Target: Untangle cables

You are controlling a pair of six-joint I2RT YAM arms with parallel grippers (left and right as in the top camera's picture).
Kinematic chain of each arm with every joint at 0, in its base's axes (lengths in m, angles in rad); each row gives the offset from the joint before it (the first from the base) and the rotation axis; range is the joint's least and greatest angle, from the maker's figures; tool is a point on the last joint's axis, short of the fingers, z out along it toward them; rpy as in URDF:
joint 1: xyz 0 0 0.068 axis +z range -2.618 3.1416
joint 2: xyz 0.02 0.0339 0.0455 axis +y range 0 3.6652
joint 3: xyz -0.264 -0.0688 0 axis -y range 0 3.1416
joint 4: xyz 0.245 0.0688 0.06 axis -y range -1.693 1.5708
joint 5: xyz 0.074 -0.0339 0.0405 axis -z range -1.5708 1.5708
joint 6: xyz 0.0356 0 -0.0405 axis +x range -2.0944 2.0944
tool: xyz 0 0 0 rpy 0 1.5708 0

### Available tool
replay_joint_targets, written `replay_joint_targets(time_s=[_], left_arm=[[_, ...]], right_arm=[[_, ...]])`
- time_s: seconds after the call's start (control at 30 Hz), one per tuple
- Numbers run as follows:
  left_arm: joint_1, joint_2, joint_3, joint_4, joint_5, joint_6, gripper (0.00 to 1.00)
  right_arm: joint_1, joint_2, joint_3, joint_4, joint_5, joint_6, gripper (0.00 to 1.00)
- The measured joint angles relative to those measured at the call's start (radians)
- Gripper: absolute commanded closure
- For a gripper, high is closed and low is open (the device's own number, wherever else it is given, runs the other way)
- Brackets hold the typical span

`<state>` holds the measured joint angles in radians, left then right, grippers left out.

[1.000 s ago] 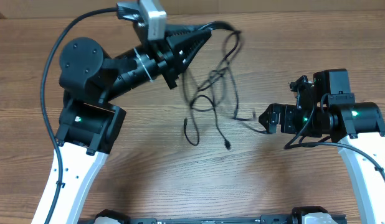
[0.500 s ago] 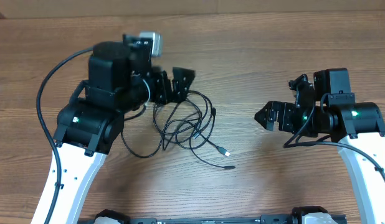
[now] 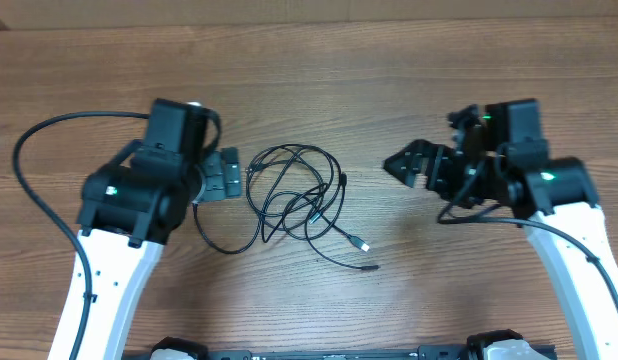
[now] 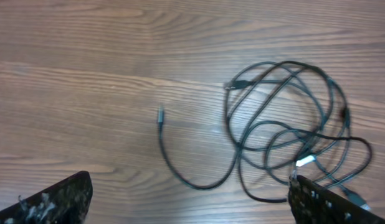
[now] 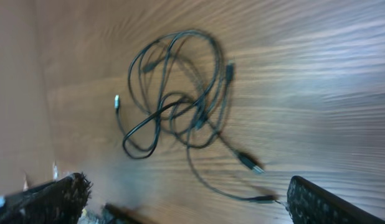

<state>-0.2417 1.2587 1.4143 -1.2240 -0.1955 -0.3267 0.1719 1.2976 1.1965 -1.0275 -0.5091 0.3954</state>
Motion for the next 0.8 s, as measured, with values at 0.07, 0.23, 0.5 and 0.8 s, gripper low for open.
replay_joint_targets(time_s=[0.07,0.23,0.5,0.8], left_arm=[[0.062,0.0,0.0,-0.007,0.054,0.068,0.0],[0.185,0.0,0.0,-0.028,0.222,0.208,0.0],[0.216,0.0,0.0,-0.044,0.292,0.252,0.0],[0.216,0.0,0.0,-0.044,0.302,0.252,0.0]], right_arm=[[0.071,0.043,0.0,0.042,0.0,0.031,0.0],[0.252,0.184,0.0,0.183,0.013,0.129,0.0],[0.453,0.423,0.0,0.422,0.027,0.277,0.23],[0.555,0.5,-0.001,0.607,0.002,0.293,0.96]])
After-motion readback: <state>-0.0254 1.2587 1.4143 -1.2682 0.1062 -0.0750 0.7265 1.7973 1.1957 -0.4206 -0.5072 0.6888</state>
